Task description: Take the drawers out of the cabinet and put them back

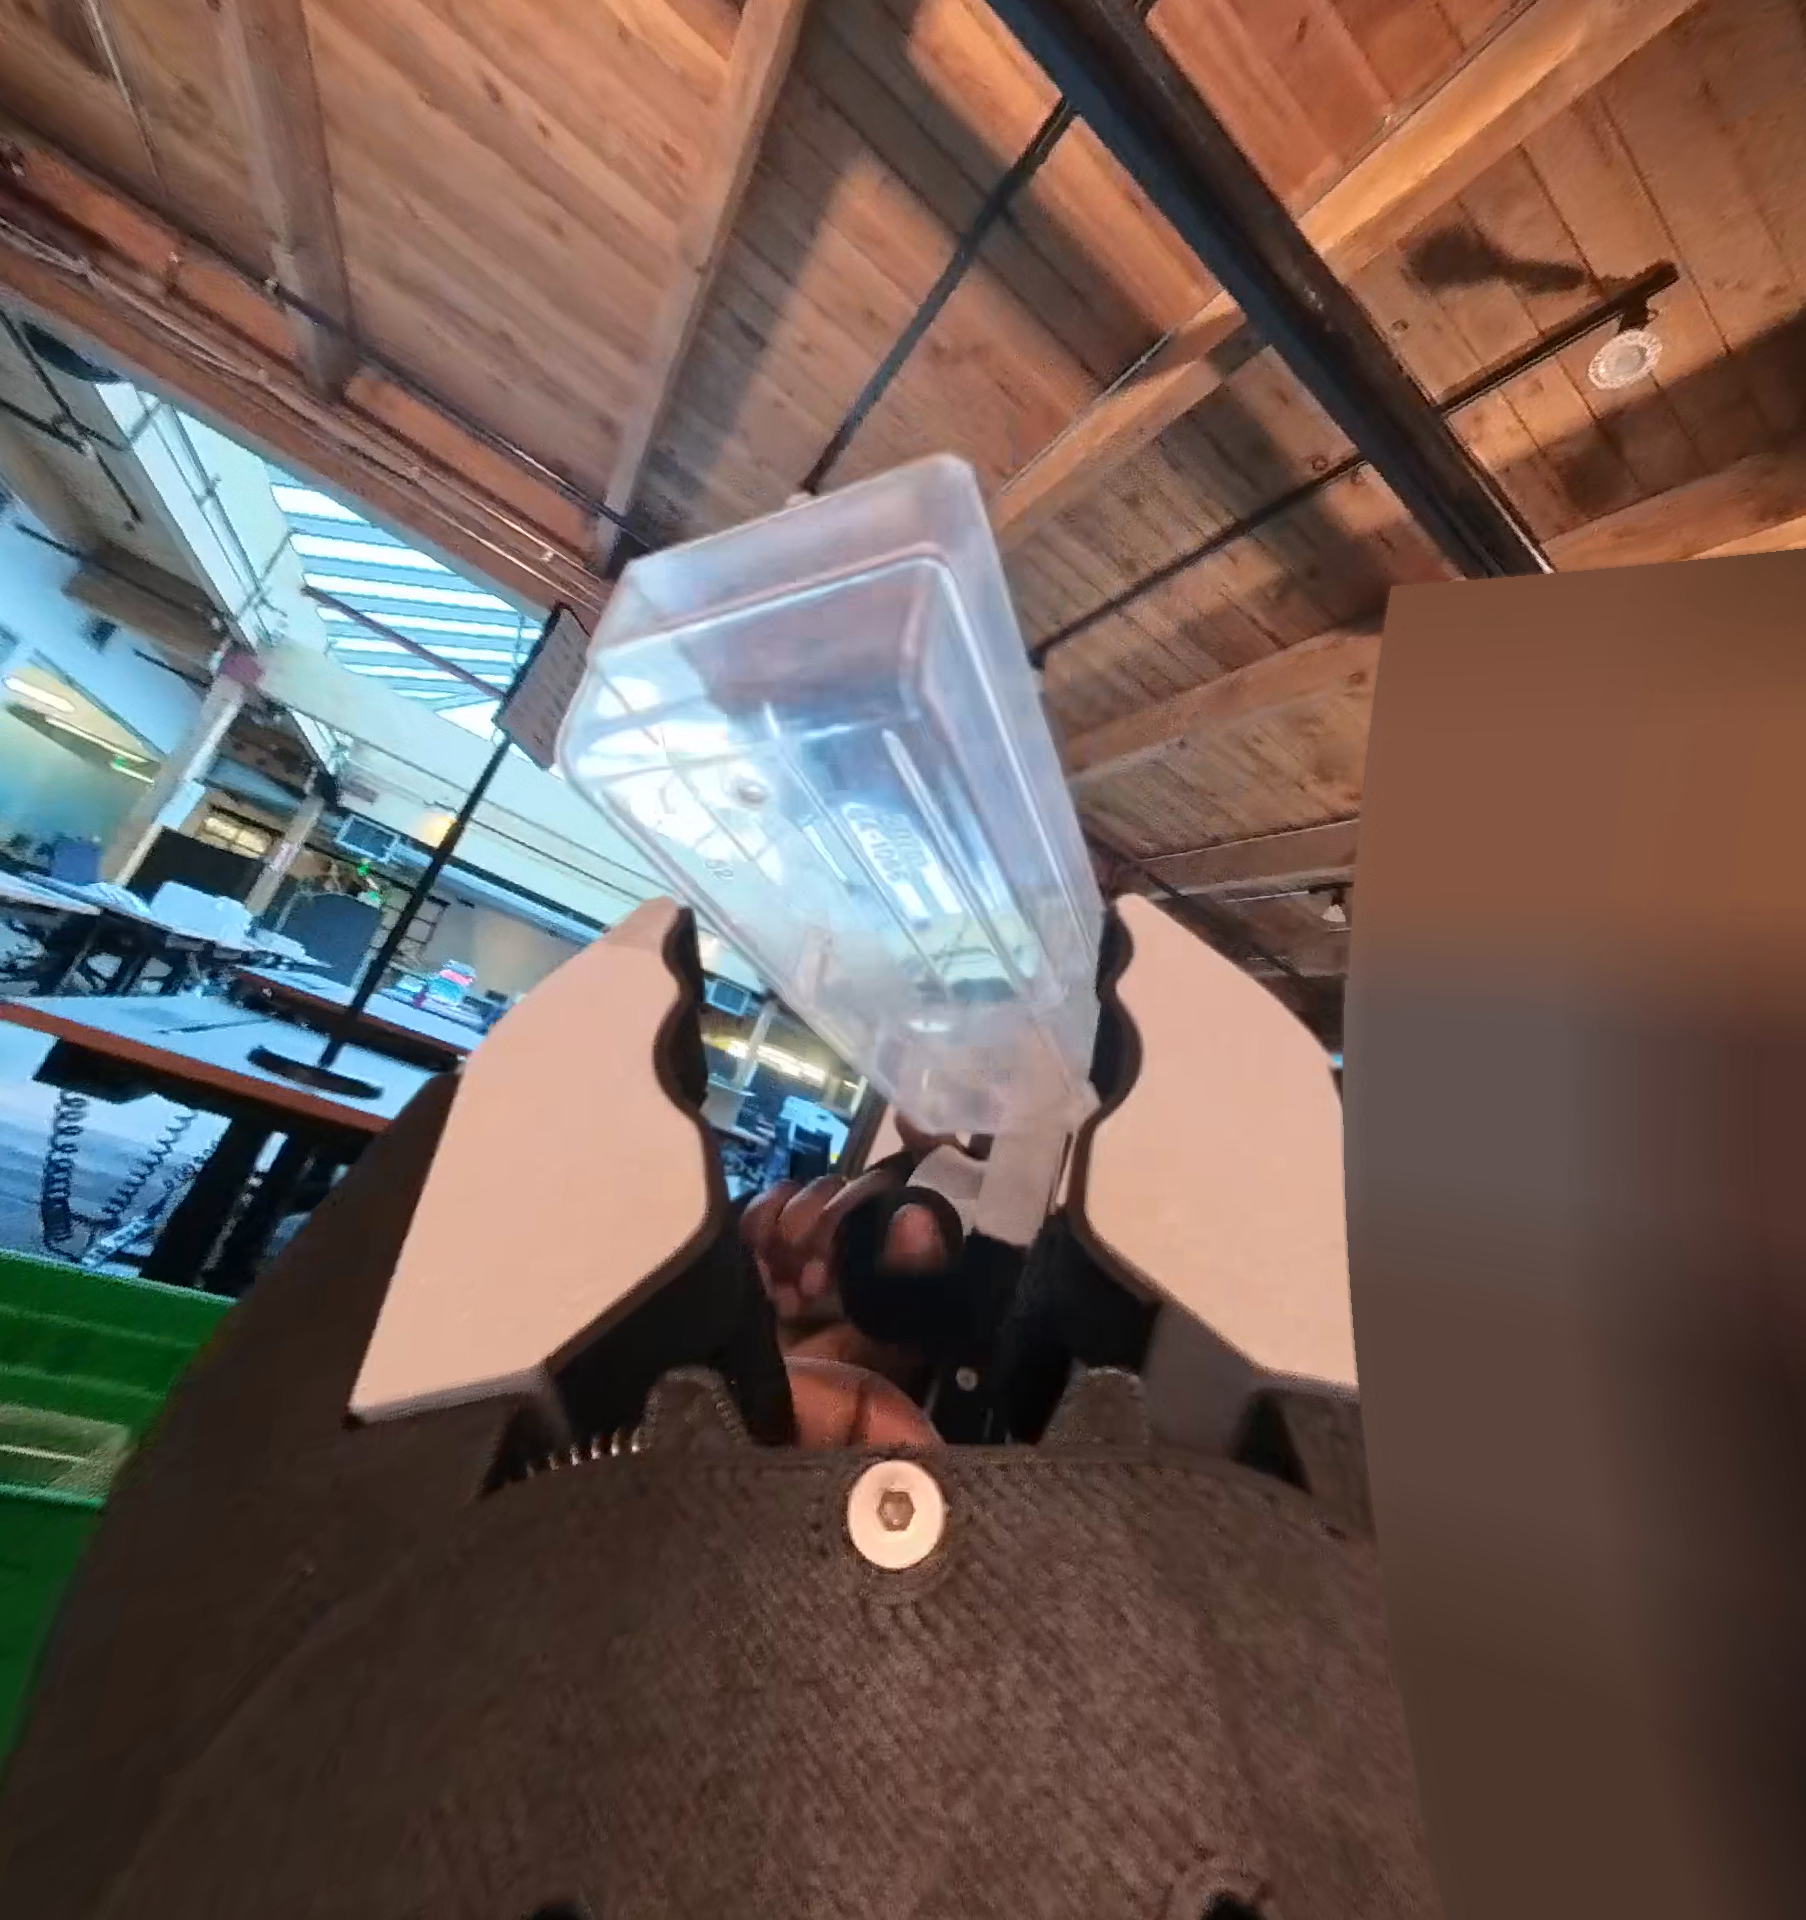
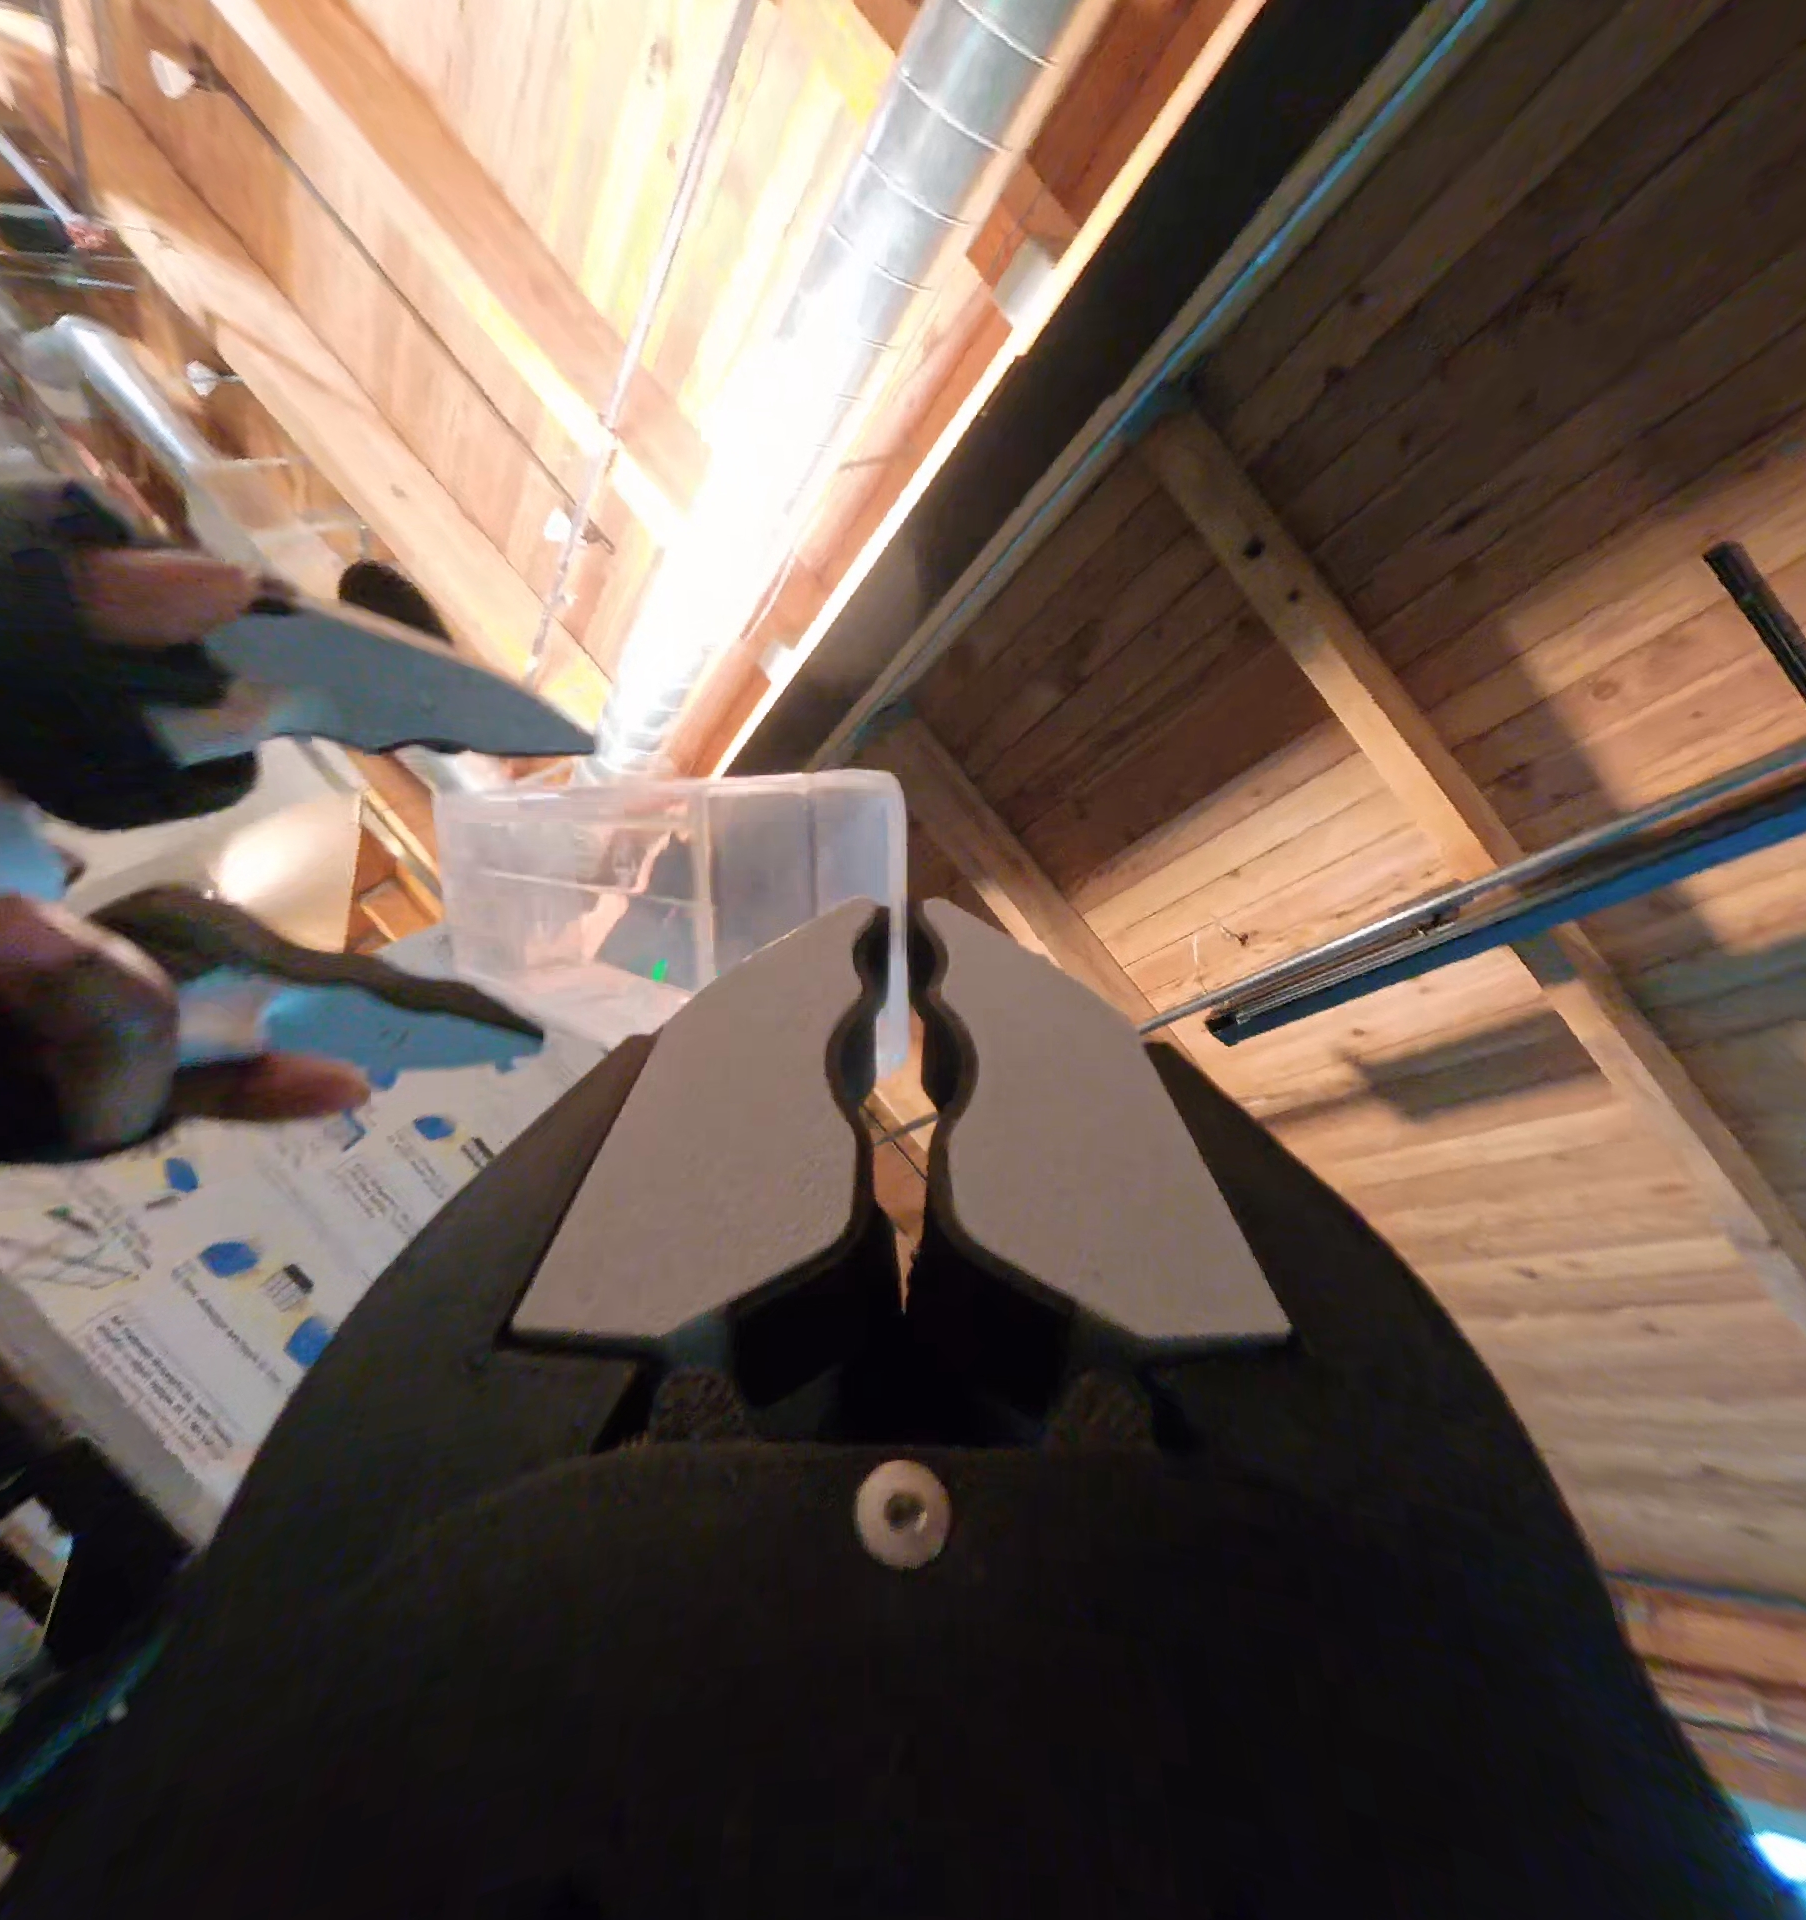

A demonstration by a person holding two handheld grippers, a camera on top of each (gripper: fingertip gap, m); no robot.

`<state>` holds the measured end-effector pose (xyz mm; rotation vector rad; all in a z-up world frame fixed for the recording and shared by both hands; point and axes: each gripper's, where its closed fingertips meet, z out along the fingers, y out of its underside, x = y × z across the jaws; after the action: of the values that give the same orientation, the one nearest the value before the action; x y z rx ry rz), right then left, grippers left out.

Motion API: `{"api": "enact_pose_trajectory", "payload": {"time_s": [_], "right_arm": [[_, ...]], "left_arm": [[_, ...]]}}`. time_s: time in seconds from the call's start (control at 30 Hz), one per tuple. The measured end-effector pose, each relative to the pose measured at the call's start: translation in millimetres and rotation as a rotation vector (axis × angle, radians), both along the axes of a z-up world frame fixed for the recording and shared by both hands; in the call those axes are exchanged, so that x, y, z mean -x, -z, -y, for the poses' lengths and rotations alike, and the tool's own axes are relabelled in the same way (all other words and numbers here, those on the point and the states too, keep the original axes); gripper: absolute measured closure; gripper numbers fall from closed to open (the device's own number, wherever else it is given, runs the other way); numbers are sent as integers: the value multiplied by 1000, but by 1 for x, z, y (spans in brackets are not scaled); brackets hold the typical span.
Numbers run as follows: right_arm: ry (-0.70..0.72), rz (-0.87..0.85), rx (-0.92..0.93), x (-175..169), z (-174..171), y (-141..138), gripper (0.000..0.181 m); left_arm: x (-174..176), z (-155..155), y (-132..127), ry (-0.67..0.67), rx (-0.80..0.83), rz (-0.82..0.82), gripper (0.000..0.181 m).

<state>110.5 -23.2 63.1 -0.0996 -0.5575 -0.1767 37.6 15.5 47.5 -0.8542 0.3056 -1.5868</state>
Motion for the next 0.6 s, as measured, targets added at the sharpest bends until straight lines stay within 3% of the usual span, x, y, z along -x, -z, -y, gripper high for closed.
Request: {"api": "enact_pose_trajectory", "payload": {"time_s": [0.03, 0.17, 0.27, 0.37, 0.5, 0.6], "right_arm": [[23, 20, -5, 4, -2, 4, 178], [33, 72, -18, 14, -4, 16, 177], [-107, 224, 96, 27, -10, 32, 175], [-337, 404, 390, 37, -28, 50, 165], [-737, 556, 964, 47, -50, 65, 110], [-928, 668, 1209, 60, -46, 77, 97]], "left_arm": [[3, 0, -1, 0, -3, 1, 107], [11, -5, 1, -2, 9, -7, 115], [24, -5, -2, -99, -88, -38, 118], [34, -2, 1, -242, -244, -168, 119], [37, -3, 16, -387, -402, -397, 119], [25, -7, 36, -451, -482, -596, 119]]}}
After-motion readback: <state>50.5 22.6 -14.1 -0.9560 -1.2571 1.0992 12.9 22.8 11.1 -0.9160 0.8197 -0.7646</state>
